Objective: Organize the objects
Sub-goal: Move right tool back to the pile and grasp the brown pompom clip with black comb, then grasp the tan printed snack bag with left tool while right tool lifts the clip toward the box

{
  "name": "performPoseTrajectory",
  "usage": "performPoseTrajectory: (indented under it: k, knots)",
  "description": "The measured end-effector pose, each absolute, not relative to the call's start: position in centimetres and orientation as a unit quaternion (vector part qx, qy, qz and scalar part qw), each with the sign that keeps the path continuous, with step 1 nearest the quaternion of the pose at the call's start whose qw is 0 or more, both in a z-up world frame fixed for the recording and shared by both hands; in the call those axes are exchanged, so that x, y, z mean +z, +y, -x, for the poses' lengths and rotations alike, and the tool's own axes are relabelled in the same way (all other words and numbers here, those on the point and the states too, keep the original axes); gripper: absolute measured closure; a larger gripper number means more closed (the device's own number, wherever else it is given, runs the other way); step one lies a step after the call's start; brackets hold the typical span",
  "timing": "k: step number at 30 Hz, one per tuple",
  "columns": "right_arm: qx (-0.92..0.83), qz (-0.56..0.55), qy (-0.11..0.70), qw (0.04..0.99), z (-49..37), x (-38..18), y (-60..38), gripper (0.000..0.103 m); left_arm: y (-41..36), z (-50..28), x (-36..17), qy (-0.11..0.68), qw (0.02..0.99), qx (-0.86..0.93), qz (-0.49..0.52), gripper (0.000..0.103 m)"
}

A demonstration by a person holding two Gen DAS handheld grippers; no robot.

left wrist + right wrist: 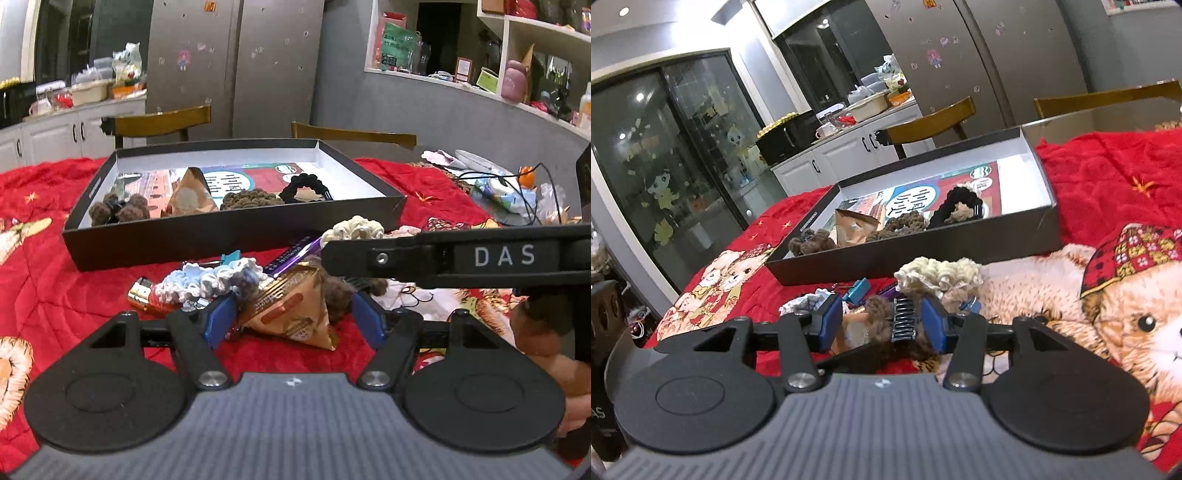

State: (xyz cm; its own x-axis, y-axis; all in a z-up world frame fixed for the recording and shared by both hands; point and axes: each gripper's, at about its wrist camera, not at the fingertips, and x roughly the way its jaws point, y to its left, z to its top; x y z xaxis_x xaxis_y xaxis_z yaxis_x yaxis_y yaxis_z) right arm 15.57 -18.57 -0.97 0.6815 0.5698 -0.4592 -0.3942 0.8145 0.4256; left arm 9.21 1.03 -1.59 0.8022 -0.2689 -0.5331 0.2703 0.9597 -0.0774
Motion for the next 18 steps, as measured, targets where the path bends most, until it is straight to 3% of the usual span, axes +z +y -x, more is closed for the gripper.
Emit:
performPoseTrajectory:
  k: [12,18]
  knots:
    - [0.248,-0.137,0.314,0.906,-16.2,-1.3,-18.7,0.039,1.2,-9.2,-1.8,0.282,0.947,-0.157,-0.01,0.031]
    - [0.251,-0.134,0.332,0.899,-16.7,-2.0,-18.3,0.039,1.0,-7.6,-2.0,0.291,0.945,-0.147,-0.008,0.042]
